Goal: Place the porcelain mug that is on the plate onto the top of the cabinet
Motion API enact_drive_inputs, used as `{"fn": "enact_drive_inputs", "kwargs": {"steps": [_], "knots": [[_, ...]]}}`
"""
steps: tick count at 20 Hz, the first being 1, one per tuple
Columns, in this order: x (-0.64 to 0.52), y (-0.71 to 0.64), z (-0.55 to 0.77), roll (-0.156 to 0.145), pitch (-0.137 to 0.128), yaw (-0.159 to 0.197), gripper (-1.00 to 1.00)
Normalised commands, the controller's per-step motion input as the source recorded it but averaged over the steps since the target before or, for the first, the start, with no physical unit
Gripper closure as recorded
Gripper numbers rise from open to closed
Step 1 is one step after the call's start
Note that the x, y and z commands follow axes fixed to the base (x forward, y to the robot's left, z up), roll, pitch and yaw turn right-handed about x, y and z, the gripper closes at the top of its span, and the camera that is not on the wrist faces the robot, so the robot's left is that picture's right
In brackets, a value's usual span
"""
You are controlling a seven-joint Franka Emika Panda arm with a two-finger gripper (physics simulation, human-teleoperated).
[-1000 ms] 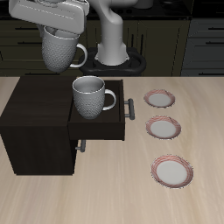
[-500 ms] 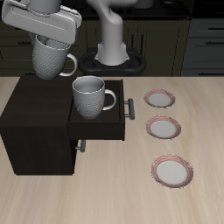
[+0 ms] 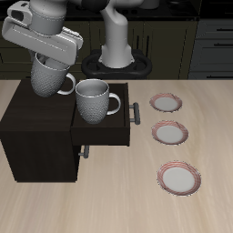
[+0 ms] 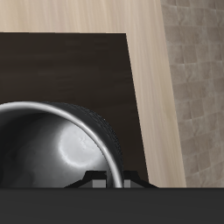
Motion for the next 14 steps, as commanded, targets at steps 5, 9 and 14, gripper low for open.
{"fn": "enact_drive_inputs", "kwargs": {"steps": [5,9,14], "knots": [[0.11,0.09,-0.35,-0.023,0.054,-0.006,1.00],[0.08,0.12,-0.07,0.017,0.018,0.024,-1.00],[-0.04,0.24,0.10,0.017,-0.019,0.000,-1.00]]}}
